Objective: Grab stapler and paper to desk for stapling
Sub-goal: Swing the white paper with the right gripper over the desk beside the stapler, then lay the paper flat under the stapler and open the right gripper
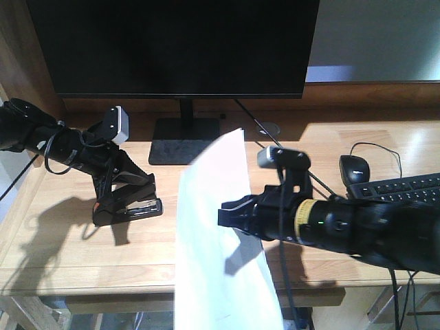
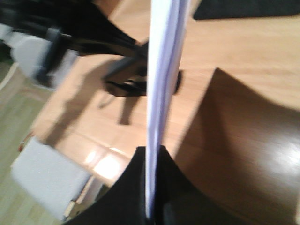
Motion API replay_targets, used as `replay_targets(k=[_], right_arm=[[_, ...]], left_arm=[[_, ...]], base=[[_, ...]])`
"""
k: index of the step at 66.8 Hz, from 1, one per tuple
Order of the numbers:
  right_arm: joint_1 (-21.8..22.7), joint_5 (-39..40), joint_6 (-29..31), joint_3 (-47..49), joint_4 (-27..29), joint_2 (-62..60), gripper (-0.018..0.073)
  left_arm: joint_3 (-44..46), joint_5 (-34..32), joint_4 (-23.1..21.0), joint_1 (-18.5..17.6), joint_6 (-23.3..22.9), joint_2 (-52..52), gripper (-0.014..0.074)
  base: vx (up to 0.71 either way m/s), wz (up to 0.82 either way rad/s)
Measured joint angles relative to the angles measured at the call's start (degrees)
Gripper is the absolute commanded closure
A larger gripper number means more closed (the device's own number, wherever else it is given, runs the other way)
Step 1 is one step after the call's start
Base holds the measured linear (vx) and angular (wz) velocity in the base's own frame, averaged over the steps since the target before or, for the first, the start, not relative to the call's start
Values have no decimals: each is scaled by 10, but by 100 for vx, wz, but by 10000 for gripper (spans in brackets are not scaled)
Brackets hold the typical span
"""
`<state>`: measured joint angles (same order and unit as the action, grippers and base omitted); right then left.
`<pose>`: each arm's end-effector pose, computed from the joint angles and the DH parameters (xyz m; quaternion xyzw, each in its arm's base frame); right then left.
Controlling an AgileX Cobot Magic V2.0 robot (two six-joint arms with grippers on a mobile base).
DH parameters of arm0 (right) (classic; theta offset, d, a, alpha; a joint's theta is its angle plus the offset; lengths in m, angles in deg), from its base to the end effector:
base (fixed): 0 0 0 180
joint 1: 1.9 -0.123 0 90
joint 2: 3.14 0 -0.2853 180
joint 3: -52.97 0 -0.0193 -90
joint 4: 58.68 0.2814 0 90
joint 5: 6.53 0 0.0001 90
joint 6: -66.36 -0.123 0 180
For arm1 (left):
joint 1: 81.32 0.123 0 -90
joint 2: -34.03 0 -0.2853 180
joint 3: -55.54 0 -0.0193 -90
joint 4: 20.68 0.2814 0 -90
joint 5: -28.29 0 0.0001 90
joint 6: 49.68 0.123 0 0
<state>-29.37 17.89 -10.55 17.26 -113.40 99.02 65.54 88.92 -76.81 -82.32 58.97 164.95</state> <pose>0.3004 0.2029 0.1427 -0.1020 0.8644 0.3416 0.3546 0.4575 -0.0970 0.1283 0.5851 0.7014 -0.2498 0.3214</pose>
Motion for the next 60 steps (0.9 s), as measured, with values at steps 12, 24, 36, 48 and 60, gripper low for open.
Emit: replay_targets(k=[12, 24, 36, 48, 60], right_arm=[[0, 2, 92, 27, 130, 85, 564], [0, 37, 146, 50, 193, 114, 564], [0, 79, 175, 53, 239, 117, 564], [0, 86, 212, 60, 276, 140, 564], [0, 90, 218, 87, 279, 171, 564]], left_arm=[[0, 0, 0, 0, 0, 0, 603], [0, 0, 0, 0, 0, 0, 603], [0, 0, 0, 0, 0, 0, 603], [0, 0, 0, 0, 0, 0, 603], [0, 0, 0, 0, 0, 0, 603]], base=[[0, 0], [0, 0], [0, 0], [0, 0], [0, 0]])
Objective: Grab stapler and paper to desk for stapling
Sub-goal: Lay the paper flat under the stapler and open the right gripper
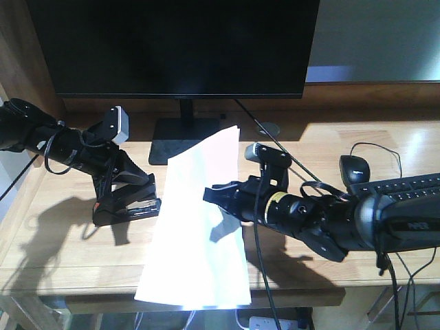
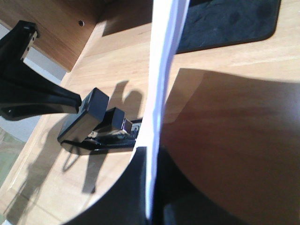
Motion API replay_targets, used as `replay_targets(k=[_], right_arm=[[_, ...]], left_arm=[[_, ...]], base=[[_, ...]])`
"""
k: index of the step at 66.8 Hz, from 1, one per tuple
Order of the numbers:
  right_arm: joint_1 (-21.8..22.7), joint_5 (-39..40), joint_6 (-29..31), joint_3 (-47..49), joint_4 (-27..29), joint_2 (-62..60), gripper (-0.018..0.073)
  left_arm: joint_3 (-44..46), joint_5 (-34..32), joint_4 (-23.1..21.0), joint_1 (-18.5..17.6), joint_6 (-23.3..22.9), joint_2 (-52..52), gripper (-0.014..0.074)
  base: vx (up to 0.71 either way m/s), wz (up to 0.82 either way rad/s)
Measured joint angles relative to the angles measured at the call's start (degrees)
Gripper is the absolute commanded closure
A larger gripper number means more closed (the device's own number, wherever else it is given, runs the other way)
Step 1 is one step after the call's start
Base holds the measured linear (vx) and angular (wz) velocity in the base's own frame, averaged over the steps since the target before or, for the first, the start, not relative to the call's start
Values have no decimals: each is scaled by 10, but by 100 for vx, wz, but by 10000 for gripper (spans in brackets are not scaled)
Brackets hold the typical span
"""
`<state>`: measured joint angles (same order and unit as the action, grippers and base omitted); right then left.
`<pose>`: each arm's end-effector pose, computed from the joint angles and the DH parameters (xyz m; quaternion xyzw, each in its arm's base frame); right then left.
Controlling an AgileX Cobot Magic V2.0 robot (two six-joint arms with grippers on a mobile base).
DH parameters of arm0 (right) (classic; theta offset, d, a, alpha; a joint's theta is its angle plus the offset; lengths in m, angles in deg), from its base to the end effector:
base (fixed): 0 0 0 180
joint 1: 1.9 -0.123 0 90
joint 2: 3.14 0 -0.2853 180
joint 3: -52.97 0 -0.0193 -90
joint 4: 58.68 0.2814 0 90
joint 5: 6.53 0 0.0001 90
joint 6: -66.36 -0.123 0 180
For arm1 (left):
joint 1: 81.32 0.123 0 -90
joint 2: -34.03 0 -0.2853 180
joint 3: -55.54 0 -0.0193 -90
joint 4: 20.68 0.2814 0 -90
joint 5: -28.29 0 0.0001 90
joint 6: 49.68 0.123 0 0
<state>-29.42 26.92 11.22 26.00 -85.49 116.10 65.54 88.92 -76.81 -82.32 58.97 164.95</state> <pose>0.3577 0.2208 0.0971 -0.0318 0.8420 0.3552 0.4049 0.4575 -0.0970 0.1283 0.5851 0.7014 -0.2498 0.3214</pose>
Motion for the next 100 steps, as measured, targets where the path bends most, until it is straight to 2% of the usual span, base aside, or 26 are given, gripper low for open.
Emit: replay_targets(k=[24, 47, 62, 73, 93, 100], right_arm=[[-1, 10, -19, 42, -17, 46, 564], [-1, 11, -66, 117, -26, 102, 564], [-1, 11, -88, 151, -48, 132, 522], [-1, 10, -118, 172, -84, 146, 414], [-1, -33, -149, 192, -106, 149, 73], [-1, -46, -146, 193, -107, 149, -8]], left_arm=[[0, 0, 0, 0, 0, 0, 603], [0, 0, 0, 0, 0, 0, 603], [0, 0, 0, 0, 0, 0, 603], [0, 0, 0, 0, 0, 0, 603], [0, 0, 0, 0, 0, 0, 603], [0, 0, 0, 0, 0, 0, 603]], base=[[0, 0], [0, 0], [0, 0], [0, 0], [0, 0], [0, 0]])
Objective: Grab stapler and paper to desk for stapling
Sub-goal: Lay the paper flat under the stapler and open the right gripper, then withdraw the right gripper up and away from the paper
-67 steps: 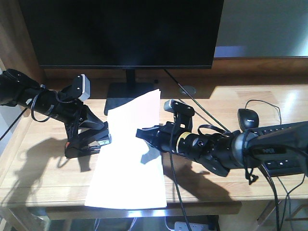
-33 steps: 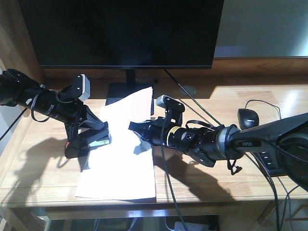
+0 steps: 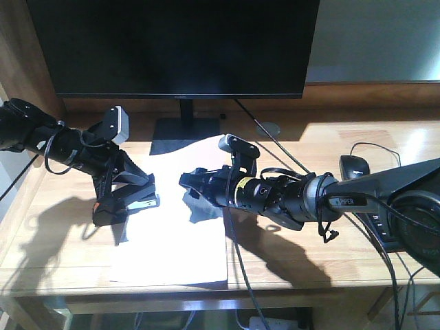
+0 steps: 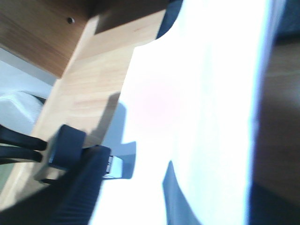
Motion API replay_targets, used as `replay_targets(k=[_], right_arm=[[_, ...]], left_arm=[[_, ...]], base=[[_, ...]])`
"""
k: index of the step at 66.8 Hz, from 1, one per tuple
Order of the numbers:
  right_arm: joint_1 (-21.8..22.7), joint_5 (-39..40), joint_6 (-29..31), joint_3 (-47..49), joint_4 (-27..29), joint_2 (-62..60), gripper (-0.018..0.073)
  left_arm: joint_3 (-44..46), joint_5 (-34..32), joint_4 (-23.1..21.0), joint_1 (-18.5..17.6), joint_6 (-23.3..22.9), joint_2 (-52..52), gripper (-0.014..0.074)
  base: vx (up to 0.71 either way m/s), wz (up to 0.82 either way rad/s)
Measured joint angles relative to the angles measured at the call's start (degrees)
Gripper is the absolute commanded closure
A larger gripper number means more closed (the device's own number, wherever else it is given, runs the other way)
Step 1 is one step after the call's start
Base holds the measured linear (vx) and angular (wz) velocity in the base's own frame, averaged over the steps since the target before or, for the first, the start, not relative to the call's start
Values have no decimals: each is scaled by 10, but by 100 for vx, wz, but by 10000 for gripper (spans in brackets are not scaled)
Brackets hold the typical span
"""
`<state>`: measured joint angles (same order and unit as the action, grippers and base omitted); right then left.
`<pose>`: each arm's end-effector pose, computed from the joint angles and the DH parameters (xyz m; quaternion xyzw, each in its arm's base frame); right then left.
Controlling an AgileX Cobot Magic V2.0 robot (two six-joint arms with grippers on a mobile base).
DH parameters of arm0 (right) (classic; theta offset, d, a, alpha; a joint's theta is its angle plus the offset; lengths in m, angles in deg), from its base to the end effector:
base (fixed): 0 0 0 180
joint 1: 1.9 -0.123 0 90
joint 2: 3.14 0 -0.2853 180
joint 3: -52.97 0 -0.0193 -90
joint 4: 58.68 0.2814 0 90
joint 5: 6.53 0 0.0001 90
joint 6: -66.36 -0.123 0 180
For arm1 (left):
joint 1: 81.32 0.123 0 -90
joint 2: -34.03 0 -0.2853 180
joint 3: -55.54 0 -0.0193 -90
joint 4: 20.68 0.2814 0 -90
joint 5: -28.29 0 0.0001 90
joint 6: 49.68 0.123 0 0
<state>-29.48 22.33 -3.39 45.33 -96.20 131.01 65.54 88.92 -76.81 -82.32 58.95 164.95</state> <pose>0.4190 0.2596 0.0629 -0.0151 0.8517 0.3755 0.3652 0.4575 -0.0970 0.1283 0.5850 0.7015 -0.2498 0.3213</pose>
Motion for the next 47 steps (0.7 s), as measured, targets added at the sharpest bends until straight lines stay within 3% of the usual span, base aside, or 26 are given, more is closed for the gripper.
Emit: replay_targets(k=[11, 47], right_arm=[[0, -54, 26, 1, 0, -12, -32], [26, -379, 161, 1, -22, -211, -32]], left_arm=[[0, 0, 0, 0, 0, 0, 603], [0, 0, 0, 0, 0, 0, 603]], base=[[0, 0], [0, 0]])
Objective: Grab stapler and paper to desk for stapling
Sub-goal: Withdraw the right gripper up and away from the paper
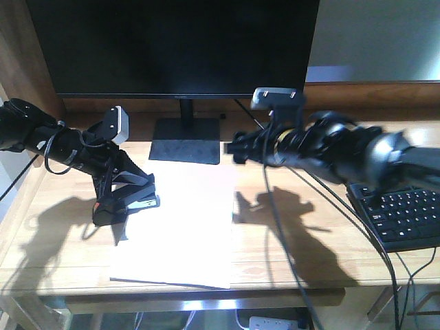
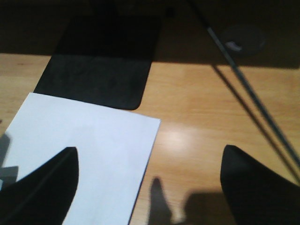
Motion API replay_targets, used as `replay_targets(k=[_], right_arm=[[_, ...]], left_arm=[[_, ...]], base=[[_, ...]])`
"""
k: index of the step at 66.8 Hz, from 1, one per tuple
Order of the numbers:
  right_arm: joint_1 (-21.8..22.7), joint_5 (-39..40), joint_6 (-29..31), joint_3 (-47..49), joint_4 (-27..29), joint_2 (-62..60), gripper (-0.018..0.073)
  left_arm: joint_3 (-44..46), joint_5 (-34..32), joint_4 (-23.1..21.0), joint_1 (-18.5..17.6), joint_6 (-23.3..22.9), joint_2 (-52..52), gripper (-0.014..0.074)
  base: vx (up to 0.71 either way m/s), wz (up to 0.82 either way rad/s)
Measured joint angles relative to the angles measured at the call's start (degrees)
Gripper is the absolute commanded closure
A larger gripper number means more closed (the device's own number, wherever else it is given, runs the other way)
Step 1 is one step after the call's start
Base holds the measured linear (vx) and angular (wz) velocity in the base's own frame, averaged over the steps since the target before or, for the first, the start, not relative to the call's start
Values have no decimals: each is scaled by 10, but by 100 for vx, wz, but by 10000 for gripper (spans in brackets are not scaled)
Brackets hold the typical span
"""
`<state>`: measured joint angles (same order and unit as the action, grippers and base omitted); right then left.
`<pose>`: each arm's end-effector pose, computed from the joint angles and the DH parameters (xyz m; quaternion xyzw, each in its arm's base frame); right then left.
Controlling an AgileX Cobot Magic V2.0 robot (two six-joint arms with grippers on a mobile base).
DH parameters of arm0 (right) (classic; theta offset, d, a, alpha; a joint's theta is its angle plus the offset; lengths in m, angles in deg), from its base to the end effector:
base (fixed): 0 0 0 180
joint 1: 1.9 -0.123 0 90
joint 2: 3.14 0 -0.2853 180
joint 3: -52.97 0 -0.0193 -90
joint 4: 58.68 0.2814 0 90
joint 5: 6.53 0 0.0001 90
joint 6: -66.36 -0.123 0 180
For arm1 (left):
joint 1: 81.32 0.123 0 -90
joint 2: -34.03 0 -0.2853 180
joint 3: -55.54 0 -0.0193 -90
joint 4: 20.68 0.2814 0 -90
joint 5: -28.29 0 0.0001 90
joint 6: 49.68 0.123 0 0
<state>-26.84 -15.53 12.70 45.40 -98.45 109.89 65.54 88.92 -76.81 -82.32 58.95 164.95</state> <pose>0.4229 0.1830 0.1843 -0.0615 0.8941 0.1057 0.4309 0.4575 -0.0970 0.1283 0.5850 0.7015 -0.2498 0.3213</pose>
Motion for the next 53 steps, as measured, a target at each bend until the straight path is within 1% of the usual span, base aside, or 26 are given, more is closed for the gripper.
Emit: replay_targets(k=[13, 21, 29, 33, 39, 53], right_arm=[[0, -125, 48, -2, 1, -112, -32], [0, -185, 83, -2, 9, -174, -32], [0, -235, 137, -8, 29, -231, -32], [0, -241, 158, -21, 39, -262, -32], [0, -234, 171, -57, 45, -315, -32], [0, -163, 176, -188, 47, -450, -32]], left_arm=[[0, 0, 0, 0, 0, 0, 603], [0, 0, 0, 0, 0, 0, 603], [0, 0, 0, 0, 0, 0, 603], [0, 0, 0, 0, 0, 0, 603], [0, 0, 0, 0, 0, 0, 603], [0, 0, 0, 0, 0, 0, 603]], base=[[0, 0], [0, 0], [0, 0], [0, 0], [0, 0], [0, 0]])
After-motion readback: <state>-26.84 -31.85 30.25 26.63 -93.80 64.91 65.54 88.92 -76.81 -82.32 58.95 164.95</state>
